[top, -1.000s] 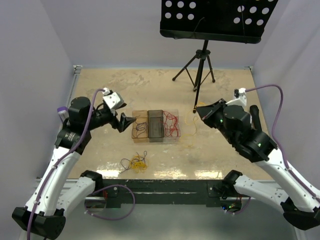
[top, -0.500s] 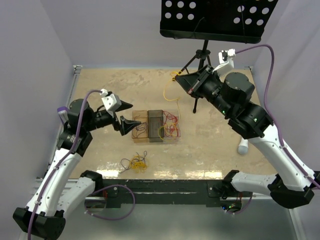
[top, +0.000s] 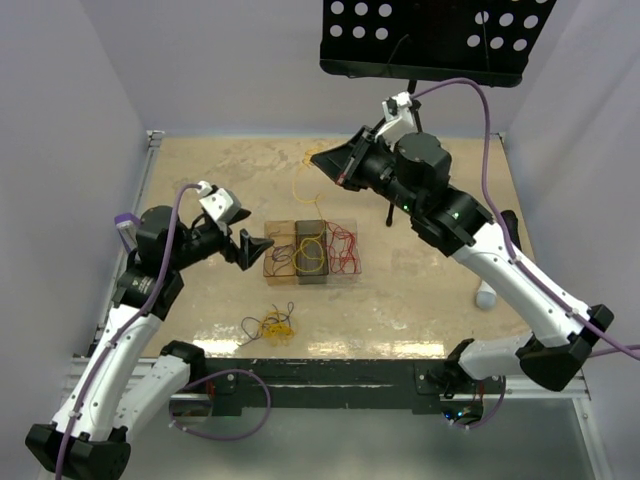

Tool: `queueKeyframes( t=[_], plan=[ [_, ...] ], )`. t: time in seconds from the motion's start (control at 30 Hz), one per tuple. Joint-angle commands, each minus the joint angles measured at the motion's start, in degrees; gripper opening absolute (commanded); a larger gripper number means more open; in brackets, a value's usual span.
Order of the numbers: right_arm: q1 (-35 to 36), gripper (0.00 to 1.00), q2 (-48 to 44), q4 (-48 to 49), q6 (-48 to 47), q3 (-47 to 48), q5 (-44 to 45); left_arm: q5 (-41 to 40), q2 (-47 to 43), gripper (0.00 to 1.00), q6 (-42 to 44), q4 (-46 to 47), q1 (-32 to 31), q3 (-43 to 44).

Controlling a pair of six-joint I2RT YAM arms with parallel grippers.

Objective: Untangle the cables
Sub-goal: Place the cable in the bin.

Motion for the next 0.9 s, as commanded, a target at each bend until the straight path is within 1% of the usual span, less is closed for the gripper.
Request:
queueKeyframes(
  t=[0.0,0.6,0.87],
  plan=[
    [0.22,0.0,1.5,4.28,-1.82,-0.35,-1.65,-2.39,-1.12,0.89,-0.02,0.1,0.28,-0.02],
    [0.22,0.0,4.14,5.95,-2.35,-6.59,1.43,-5.47,-2.18,0.89,2.01,-1.39,0.28,0.77],
    [0.31,0.0,6.25,6.13,-4.2,-10.81,4.85,-6.44,-2.18,0.89,2.71,-1.66,0.28,1.03]
  ],
)
